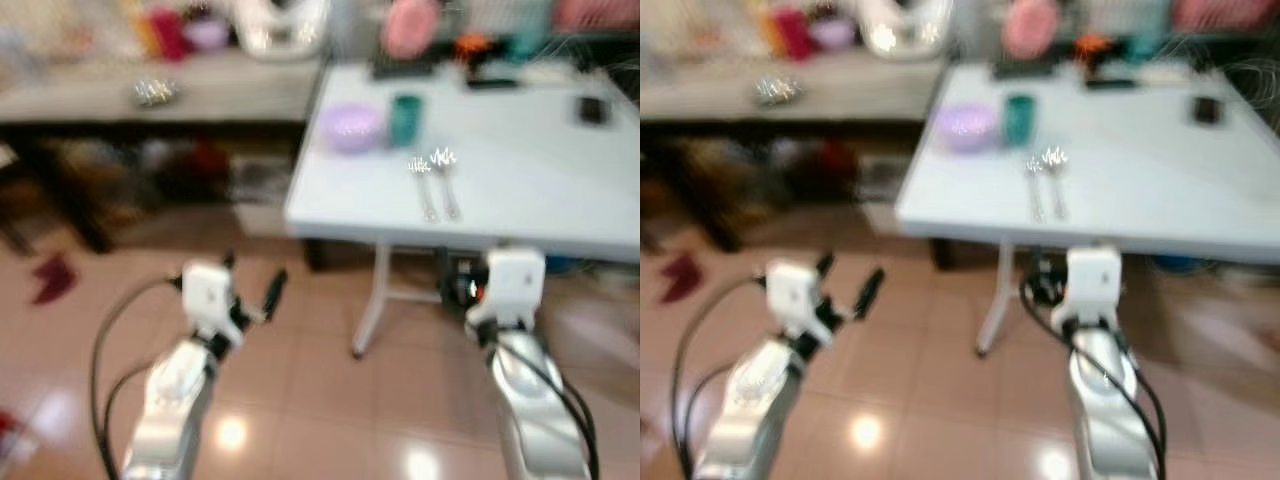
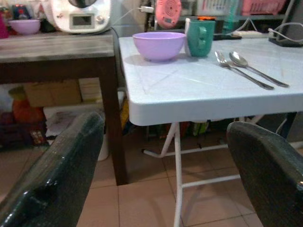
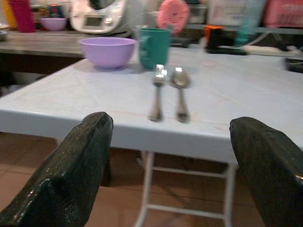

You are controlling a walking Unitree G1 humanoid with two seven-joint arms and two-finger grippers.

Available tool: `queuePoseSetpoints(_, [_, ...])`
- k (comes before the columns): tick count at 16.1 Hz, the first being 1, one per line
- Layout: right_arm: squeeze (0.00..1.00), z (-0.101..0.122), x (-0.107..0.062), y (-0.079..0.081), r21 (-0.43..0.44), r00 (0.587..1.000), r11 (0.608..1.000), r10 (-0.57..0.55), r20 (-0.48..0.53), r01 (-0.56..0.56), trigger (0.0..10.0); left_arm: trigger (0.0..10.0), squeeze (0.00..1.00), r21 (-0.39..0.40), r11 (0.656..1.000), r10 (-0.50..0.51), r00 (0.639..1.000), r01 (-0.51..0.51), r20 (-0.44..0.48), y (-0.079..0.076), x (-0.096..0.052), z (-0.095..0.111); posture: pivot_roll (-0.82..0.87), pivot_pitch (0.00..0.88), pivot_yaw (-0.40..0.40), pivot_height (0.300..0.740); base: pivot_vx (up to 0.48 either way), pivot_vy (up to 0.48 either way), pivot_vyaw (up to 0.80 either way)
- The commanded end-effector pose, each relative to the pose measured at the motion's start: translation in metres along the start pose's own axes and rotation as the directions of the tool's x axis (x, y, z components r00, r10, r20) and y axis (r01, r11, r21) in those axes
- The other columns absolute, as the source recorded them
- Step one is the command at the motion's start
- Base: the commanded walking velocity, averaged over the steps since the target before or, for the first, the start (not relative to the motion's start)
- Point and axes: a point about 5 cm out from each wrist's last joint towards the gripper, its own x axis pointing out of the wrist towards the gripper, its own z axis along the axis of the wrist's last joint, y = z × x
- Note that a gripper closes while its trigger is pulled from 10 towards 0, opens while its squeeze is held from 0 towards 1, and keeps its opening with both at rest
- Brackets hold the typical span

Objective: Setting the table

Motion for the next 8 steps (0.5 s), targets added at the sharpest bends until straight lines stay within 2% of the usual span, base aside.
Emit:
queuePoseSetpoints(1, [0.0, 0.005, 0.001, 0.004, 0.007, 1.0, 1.0, 0.009, 0.023, -0.009, 10.0, 10.0, 0.0, 0.017, 1.0, 0.004, 1.0, -0.004, 0.008, 0.006, 0.001, 0.006, -0.21, 0.064, 0.072, 0.74, 0.424, 0.0, 0.0])
queuePoseSetpoints(7, [0.0, 0.007, 0.001, 0.003, 0.018, 1.0, 1.0, 0.01, 0.025, -0.01, 10.0, 10.0, 0.0, 0.004, 0.999, -0.047, 0.999, 0.047, 0.01, -0.005, 0.002, 0.005, -0.21, 0.067, 0.066, 0.74, 0.427, 0.0, 0.0])
queuePoseSetpoints(8, [0.0, 0.007, 0.001, 0.003, 0.017, 1.0, 1.0, 0.011, 0.023, -0.012, 10.0, 10.0, 0.0, 0.005, 0.998, -0.057, 0.998, 0.057, 0.01, -0.006, 0.002, 0.005, -0.21, 0.066, 0.066, 0.74, 0.435, 0.0, -0.69])
